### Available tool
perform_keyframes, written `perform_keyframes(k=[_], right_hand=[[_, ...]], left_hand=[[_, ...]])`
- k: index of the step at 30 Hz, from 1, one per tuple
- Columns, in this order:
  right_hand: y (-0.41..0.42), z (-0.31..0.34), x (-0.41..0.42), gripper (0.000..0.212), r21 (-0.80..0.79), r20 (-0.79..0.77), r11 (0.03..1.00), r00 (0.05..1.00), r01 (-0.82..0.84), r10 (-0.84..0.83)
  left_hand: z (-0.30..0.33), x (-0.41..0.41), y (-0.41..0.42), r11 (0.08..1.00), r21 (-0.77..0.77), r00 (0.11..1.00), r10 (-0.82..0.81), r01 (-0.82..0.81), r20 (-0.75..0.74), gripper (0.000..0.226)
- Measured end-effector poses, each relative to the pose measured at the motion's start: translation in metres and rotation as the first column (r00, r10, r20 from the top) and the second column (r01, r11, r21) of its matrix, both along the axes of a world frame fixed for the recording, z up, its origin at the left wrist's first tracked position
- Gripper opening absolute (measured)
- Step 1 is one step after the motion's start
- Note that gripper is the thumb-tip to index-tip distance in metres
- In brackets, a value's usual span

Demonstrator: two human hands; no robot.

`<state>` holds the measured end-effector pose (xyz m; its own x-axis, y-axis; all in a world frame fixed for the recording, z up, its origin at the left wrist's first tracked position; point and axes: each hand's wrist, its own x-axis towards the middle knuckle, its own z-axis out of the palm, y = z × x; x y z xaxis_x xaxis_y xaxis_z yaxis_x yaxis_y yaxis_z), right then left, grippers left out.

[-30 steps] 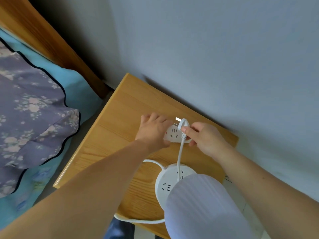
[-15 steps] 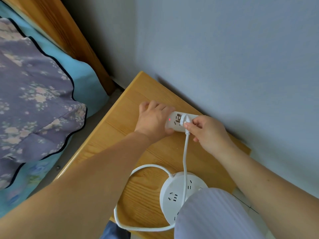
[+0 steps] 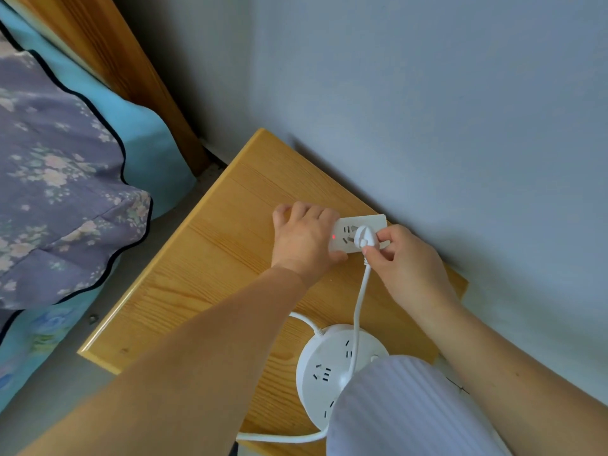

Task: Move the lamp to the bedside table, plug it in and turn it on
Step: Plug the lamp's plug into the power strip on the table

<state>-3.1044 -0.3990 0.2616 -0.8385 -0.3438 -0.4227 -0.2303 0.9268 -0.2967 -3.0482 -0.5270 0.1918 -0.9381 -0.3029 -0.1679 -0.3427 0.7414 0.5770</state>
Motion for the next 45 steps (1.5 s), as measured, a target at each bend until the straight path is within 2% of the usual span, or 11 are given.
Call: perform_keyframes(k=[5, 13, 29, 37, 41, 45], right_hand=[[0.011, -0.003, -0.002, 0.018, -0.018, -0.035, 0.999, 0.998, 0.046, -0.047], [0.019, -0.005, -0.001, 0.013, -0.082, 0.012, 0.989, 0.992, 0.123, -0.123], [0.000, 0.000, -0.006, 0.020, 0.016, -0.021, 1.000, 0.999, 0.024, -0.024], [-0.013, 0.003, -0.019, 0.016, 0.094, 0.009, 0.996, 1.000, 0.011, -0.012], [-0.013, 0.001, -0.017, 0.032, 0.073, 0.005, 0.996, 0.999, 0.049, -0.050], [-0.013, 0.003, -0.010, 0.033, -0.009, -0.002, 0.998, 0.998, 0.070, -0.070]], left_hand=[[-0.002, -0.011, 0.015, 1.000, 0.001, 1.000, 0.005, -0.005, 0.012, 0.058], [-0.011, 0.003, 0.008, 0.998, 0.051, 0.998, -0.029, 0.032, -0.048, 0.063], [-0.009, 0.002, 0.005, 0.997, 0.076, 0.999, -0.027, 0.030, -0.034, 0.067], [-0.011, 0.001, 0.004, 0.997, 0.079, 0.999, -0.024, 0.027, -0.038, 0.067], [-0.010, 0.001, 0.004, 0.995, 0.095, 0.999, -0.009, 0.014, -0.044, 0.067], [-0.008, 0.000, 0.003, 0.993, 0.120, 0.999, -0.003, 0.009, -0.045, 0.066]])
